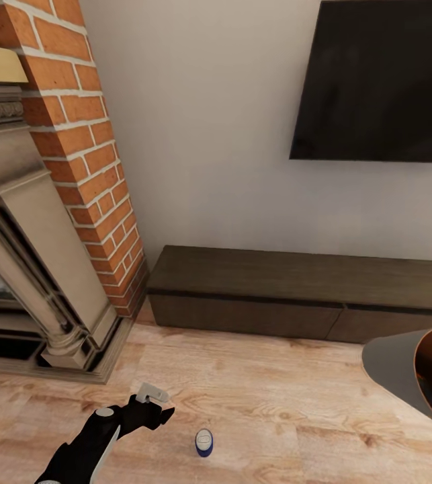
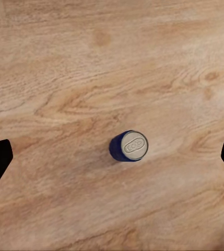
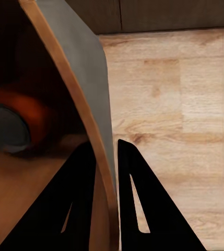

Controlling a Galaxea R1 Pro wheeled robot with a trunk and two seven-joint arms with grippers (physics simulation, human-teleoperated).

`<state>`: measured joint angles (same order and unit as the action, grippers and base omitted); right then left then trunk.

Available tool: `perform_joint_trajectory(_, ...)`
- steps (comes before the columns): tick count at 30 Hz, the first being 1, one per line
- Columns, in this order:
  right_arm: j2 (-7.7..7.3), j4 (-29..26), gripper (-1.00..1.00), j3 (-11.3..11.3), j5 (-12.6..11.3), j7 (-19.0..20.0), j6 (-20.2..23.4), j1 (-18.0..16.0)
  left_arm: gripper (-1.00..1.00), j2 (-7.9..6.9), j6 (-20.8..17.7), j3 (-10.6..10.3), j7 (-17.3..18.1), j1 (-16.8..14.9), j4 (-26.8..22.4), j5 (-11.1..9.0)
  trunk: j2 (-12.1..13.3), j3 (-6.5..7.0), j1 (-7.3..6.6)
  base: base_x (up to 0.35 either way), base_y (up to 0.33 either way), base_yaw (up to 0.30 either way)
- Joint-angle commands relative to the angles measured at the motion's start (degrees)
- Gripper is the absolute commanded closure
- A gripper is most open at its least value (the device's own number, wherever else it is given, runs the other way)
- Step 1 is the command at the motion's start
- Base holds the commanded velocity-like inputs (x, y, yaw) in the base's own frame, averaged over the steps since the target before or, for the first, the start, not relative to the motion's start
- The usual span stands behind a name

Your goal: Put the three can of soda from the living room inside the tash can in the kitchen.

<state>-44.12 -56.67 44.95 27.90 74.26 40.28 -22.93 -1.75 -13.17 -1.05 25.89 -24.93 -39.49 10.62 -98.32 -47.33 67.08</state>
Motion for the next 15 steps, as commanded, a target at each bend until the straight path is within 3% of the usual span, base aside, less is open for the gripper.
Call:
perform_joint_trajectory(1,-0.79,-0.02,1.0,-0.06,-0.54,0.34,0.95,-0.08,-1.0,-0.05,0.17,-0.09,-0.08,-0.06,0.15,0.01,0.0,-0.07,0.0,0.083,0.0,0.0)
perform_joint_trajectory(5,-2.21,-0.02,1.0,-0.1,-0.58,0.67,1.74,-0.09,-1.0,-0.04,0.34,-0.15,-0.29,-0.08,0.3,0.33,0.0,-0.39,0.0,0.104,0.0,0.0)
perform_joint_trajectory(7,-4.14,-0.02,1.0,-0.12,-0.54,2.14,2.09,-0.09,-1.0,-0.02,0.39,-0.19,-0.34,-0.03,0.32,0.42,0.0,-0.56,0.0,0.122,0.0,0.0)
perform_joint_trajectory(9,-5.13,-0.02,1.0,-0.12,-0.47,3.32,2.21,-0.09,-1.0,-0.01,0.42,-0.18,-0.36,0.02,0.24,0.42,0.0,-0.74,0.0,0.086,0.0,0.0)
perform_joint_trajectory(15,-7.15,-0.02,1.0,-0.13,-0.41,4.56,2.87,-0.1,-1.0,-0.01,0.42,-0.1,-0.51,0.06,0.27,0.06,0.0,-1.27,0.0,0.025,0.0,0.0)
